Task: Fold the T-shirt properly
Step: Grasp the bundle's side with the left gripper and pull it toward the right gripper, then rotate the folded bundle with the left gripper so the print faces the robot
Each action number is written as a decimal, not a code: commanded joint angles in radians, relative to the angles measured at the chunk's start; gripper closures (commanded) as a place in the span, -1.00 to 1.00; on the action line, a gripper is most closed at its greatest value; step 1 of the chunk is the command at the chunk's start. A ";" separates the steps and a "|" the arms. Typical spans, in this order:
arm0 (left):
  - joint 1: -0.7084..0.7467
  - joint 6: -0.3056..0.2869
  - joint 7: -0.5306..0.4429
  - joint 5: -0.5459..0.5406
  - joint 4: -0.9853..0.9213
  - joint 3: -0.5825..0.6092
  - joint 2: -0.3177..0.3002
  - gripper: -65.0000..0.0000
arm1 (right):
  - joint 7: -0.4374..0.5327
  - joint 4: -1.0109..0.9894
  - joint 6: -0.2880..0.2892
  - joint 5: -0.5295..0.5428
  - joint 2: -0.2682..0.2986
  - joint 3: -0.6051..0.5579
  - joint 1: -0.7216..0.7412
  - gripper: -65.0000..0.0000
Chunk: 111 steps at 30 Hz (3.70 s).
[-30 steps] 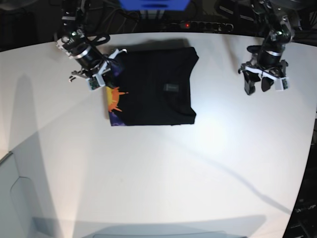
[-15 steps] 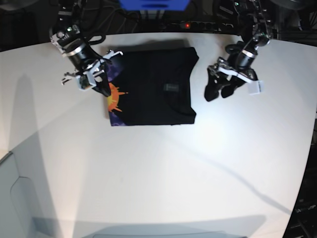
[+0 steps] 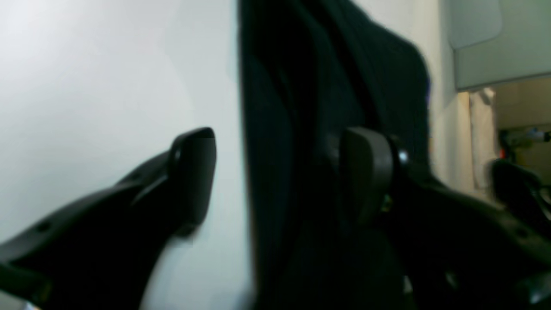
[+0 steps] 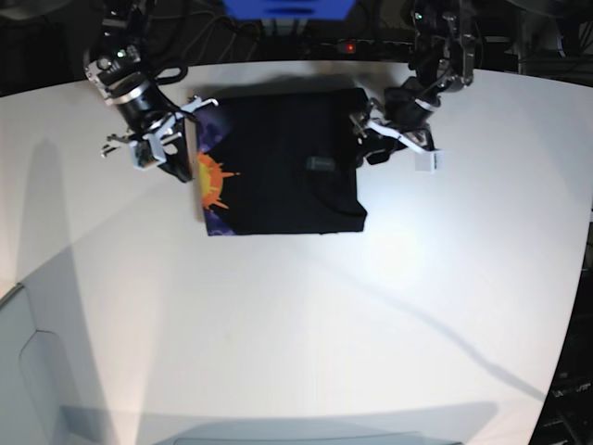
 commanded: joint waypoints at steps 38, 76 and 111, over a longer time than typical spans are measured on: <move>-0.501 -0.011 0.004 0.143 -0.087 0.625 -0.389 1.00 | 0.029 0.042 0.013 0.019 -0.092 0.312 0.038 1.00; -1.100 -0.397 0.004 0.903 -0.516 1.328 -0.016 1.00 | 0.029 0.042 0.013 0.016 -0.101 0.424 0.049 1.00; -0.977 -0.386 0.070 1.044 -0.127 0.737 -0.120 -0.38 | 0.027 -0.001 0.013 0.014 -0.101 0.323 0.100 1.00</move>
